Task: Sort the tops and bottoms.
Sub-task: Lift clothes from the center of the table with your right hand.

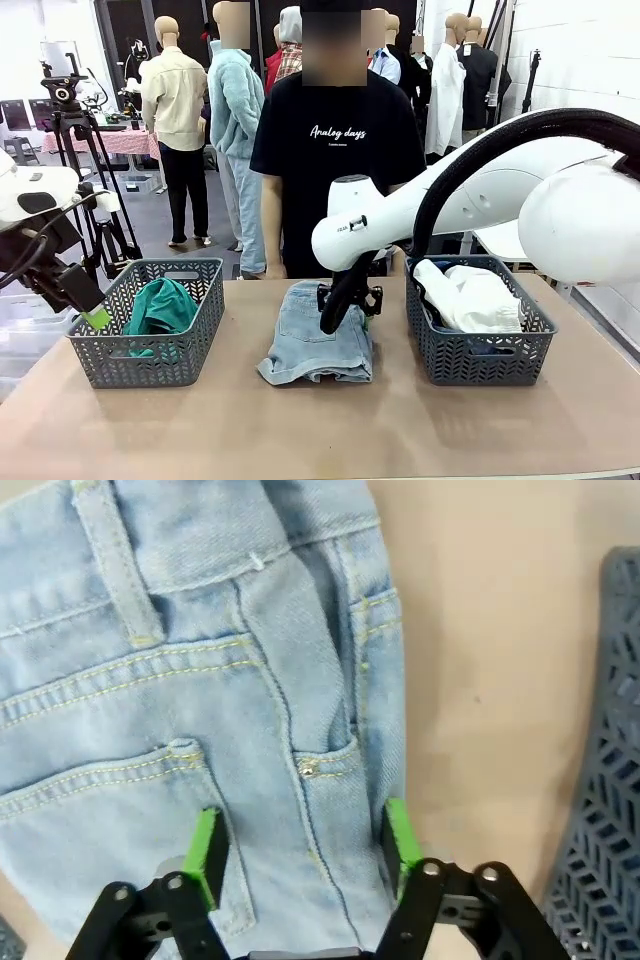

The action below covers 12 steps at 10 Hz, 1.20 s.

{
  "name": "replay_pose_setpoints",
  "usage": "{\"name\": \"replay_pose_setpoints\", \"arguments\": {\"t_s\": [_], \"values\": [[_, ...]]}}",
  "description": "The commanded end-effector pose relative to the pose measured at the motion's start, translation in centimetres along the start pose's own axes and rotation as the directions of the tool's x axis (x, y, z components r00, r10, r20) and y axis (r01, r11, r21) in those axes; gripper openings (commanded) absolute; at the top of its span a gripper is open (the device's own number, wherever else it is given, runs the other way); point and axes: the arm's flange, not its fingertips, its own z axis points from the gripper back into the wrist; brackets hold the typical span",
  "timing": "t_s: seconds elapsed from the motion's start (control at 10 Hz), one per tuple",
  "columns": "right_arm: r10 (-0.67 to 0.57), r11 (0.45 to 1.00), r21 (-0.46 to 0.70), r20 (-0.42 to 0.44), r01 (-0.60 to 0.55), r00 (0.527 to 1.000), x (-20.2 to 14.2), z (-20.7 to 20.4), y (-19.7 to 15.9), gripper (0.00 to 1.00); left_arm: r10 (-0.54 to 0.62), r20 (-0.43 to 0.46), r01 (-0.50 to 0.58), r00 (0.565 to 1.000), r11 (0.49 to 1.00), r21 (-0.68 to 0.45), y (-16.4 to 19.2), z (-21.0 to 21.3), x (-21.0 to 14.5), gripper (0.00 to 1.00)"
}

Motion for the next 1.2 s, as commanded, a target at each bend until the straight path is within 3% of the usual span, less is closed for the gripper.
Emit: {"name": "replay_pose_setpoints", "arguments": {"t_s": [0.0, 0.1, 0.2, 0.8, 0.9, 1.1], "values": [[0.019, 0.998, 0.062, -0.033, -0.017, 0.999, 0.1, -0.6, -0.2, 0.25, -0.006, -0.001, 0.006, 1.000, 1.000, -0.006, 0.1, -0.3, -0.4, 1.00], [0.022, 0.998, 0.065, -0.040, -0.019, 0.999, 0.2, -0.8, -0.2, 0.05, -0.006, -0.001, 0.006, 1.000, 1.000, -0.006, 0.1, -0.3, -0.4, 1.00], [0.023, 0.998, 0.065, -0.047, -0.020, 0.999, 0.2, -0.8, -0.2, 0.00, -0.006, -0.001, 0.006, 1.000, 1.000, -0.006, 0.1, -0.3, -0.4, 1.00], [0.057, 0.998, 0.013, -0.058, -0.057, 0.997, -0.3, 0.6, 1.3, 0.00, -0.006, -0.001, 0.006, 1.000, 1.000, -0.006, 0.1, -0.3, -0.4, 1.00], [0.070, 0.998, 0.000, -0.032, -0.070, 0.997, -0.7, 1.9, 2.1, 0.00, -0.006, -0.001, 0.006, 1.000, 1.000, -0.006, 0.1, -0.3, -0.4, 1.00], [0.123, 0.992, -0.039, 0.104, -0.119, 0.987, -2.4, 7.6, 4.3, 0.00, -0.006, -0.001, 0.006, 1.000, 1.000, -0.006, 0.1, -0.3, -0.4, 1.00]]}}
